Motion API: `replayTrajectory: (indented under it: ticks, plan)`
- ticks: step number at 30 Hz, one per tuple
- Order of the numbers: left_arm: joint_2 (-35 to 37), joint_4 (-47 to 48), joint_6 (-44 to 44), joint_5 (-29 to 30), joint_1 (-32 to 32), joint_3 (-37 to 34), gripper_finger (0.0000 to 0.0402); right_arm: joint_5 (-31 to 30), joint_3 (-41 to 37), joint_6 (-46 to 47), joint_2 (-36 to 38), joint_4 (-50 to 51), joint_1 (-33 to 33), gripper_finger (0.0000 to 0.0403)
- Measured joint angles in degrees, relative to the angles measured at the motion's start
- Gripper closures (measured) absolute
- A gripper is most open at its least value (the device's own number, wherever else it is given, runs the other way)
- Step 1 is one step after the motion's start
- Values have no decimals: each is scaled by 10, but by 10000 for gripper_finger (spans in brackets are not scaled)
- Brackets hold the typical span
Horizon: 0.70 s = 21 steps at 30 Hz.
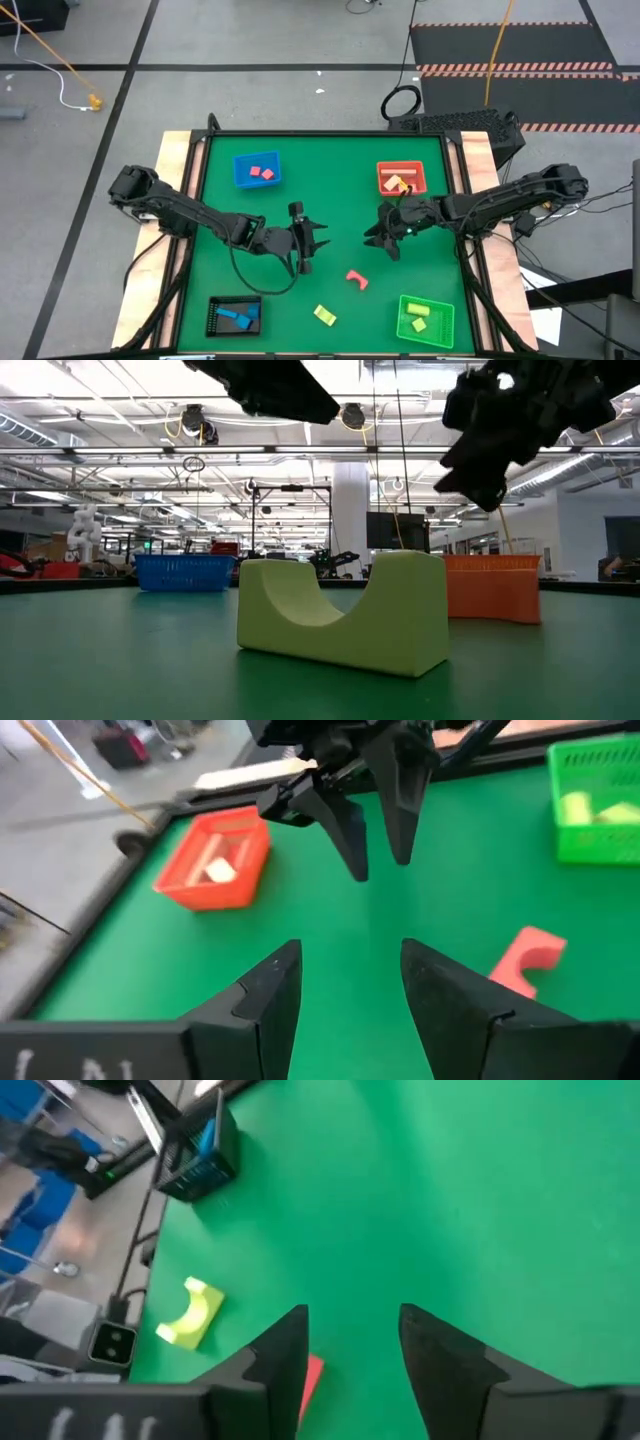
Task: Sort & place blocks by color
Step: Put the orange block in the blue basket
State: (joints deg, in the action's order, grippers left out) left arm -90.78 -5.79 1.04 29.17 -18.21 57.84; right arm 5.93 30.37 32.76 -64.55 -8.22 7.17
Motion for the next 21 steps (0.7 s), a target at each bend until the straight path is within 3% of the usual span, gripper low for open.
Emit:
replayTrajectory:
  ticks: [3,8,14,21]
  plan:
    - [0,0,-37,-40,5,0,227,1,0,3,-13,-5,16,233]
    - [-17,-8,-59,-159,20,0,227,1,0,0,-43,-9,42,189]
    - [-37,3,-68,-166,18,-1,227,-30,0,37,-107,-59,89,157]
    - [-48,-4,-75,-162,10,0,227,-57,1,23,-194,-156,149,152]
